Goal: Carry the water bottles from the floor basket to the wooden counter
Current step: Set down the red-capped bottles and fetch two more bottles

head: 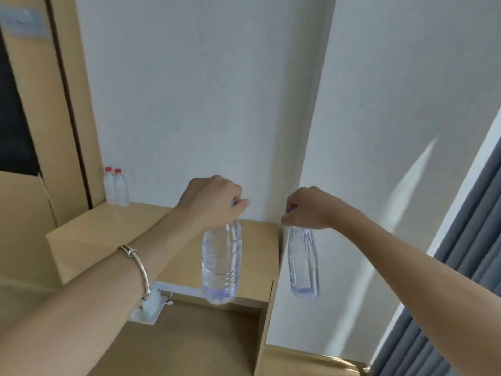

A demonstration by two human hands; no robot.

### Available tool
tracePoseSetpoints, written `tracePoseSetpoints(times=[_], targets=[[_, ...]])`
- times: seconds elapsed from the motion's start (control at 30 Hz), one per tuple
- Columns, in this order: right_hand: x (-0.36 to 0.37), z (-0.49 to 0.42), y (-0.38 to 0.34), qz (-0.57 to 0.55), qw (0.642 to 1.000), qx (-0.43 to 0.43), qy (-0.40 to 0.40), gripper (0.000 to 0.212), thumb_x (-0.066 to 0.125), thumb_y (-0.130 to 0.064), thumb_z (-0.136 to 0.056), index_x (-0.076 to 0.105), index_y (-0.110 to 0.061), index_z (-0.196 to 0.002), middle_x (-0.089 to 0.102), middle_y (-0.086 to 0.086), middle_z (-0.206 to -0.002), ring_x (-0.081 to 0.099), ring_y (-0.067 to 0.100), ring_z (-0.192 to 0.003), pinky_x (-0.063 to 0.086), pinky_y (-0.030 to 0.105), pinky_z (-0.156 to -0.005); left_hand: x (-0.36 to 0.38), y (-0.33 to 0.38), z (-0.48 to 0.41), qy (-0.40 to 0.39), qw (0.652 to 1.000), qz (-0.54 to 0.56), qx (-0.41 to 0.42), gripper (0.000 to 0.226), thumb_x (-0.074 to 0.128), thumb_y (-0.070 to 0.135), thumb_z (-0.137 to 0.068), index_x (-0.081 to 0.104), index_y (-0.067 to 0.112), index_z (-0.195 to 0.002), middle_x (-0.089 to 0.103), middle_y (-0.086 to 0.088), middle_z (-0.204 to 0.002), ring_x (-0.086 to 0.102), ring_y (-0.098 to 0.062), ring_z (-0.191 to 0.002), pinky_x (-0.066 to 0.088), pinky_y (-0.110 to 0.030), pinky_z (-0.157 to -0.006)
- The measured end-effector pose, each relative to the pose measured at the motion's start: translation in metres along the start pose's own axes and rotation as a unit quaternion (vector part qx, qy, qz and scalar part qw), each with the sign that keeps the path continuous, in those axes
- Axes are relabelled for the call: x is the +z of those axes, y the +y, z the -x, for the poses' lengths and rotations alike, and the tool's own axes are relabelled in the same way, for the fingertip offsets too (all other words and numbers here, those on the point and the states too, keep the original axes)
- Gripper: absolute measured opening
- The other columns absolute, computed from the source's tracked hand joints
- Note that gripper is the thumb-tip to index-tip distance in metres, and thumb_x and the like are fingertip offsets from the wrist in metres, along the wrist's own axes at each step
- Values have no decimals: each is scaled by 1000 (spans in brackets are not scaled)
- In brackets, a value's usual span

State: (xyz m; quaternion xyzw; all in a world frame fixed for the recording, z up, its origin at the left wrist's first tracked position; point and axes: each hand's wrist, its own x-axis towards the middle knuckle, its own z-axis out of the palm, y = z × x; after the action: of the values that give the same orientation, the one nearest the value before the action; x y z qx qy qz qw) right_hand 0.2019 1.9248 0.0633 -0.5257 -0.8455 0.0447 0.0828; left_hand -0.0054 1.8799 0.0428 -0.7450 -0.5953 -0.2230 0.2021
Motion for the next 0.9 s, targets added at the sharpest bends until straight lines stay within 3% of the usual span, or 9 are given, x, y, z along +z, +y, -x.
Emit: tracePoseSetpoints(times=[0.07,0.23,0.57,0.7,0.77,0.9], targets=[[12,-27,-23,-10,1000,-28,-10,17,61,-31,-77,66,-15,-82,65,1,-86,63,20,-82,49,28,-65,6,-30,7,-18,999,-31,-25,37,44,44,-94,54,19,-69,63,4,-76,58,-20,-77,38,-27,-63],[40,-99,-73,-62,994,-84,-30,20,60,-34,-76,66,-18,-86,66,-1,-91,66,20,-86,54,33,-72,13,-101,14,-48,992,-80,-80,46,43,45,-95,37,21,-57,55,5,-70,57,-21,-76,36,-28,-61],[76,-274,-167,-72,970,-213,-88,23,61,-32,-78,67,-14,-91,67,3,-92,61,20,-79,45,27,-62,44,-238,-23,-65,965,-164,-194,46,44,49,-94,36,23,-57,42,7,-57,44,-17,-66,22,-23,-48],[89,-340,-199,-68,962,-248,-96,22,61,-31,-75,67,-14,-87,68,4,-93,65,22,-85,46,27,-63,54,-289,-34,-73,955,-177,-229,40,43,46,-94,43,22,-61,56,5,-69,56,-19,-70,37,-26,-55],[100,-371,-215,-71,959,-254,-106,23,61,-31,-75,66,-13,-89,69,7,-95,61,20,-77,44,26,-61,61,-317,-37,-71,949,-184,-247,38,43,45,-93,48,21,-65,61,4,-74,58,-19,-72,45,-29,-62],[120,-425,-252,-88,954,-259,-121,32,61,-30,-75,65,-5,-95,67,13,-93,49,17,-71,40,28,-63,77,-379,-42,-79,941,-195,-264,36,43,44,-93,49,21,-65,62,3,-74,58,-17,-72,46,-28,-63]])
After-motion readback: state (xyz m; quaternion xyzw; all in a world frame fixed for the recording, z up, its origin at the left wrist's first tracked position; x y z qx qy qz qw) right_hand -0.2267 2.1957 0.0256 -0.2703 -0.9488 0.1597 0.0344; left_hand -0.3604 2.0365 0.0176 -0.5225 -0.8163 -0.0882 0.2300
